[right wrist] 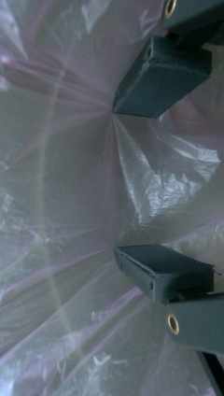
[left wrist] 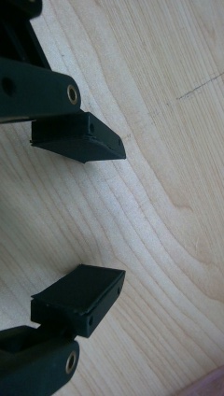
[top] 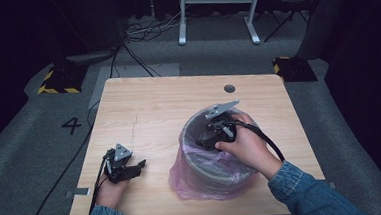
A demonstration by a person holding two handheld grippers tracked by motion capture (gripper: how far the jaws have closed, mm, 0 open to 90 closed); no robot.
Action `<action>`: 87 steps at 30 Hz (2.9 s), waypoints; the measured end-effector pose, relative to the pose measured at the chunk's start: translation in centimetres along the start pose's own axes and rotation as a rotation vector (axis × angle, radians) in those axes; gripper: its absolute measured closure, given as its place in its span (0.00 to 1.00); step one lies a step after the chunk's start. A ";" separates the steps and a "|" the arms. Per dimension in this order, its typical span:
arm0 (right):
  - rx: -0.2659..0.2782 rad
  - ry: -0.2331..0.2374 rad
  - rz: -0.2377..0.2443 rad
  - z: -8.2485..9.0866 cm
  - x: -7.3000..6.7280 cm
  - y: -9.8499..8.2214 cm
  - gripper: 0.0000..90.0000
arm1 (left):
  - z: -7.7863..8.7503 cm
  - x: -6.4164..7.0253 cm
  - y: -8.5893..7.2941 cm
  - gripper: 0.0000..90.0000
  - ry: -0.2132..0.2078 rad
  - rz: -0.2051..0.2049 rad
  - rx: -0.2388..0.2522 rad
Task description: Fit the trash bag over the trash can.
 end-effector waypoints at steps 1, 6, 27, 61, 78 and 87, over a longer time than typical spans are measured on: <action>-0.008 -0.003 0.003 -0.2 0.0 -0.1 0.29 | 0.0 0.0 0.0 0.40 -0.001 0.000 0.000; -0.059 0.003 0.018 -1.1 -0.3 -0.7 0.27 | 0.0 0.0 0.0 0.40 -0.001 0.002 -0.004; -0.194 0.058 -0.010 -2.6 -1.5 -2.6 0.28 | -0.1 0.0 0.1 0.39 0.001 0.001 0.000; 0.080 0.263 0.213 4.9 -5.7 0.4 0.28 | -0.1 0.0 0.1 0.39 0.001 0.003 0.003; -0.117 0.160 0.233 -0.5 -4.7 -3.1 0.23 | -0.1 0.0 0.1 0.39 0.000 0.004 0.002; -0.162 0.159 0.176 -1.2 -4.6 -3.6 0.27 | -0.1 0.0 0.1 0.39 0.001 0.002 0.001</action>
Point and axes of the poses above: each handheld gripper's, and its own axes: z roughly backward along the jaws, y roughly out of its top, x roughly to its right, the point moved 9 cm from there along -z, roughly forward along the jaws, and after that the axes turned 8 degrees about -y, right-handed, at the moved point
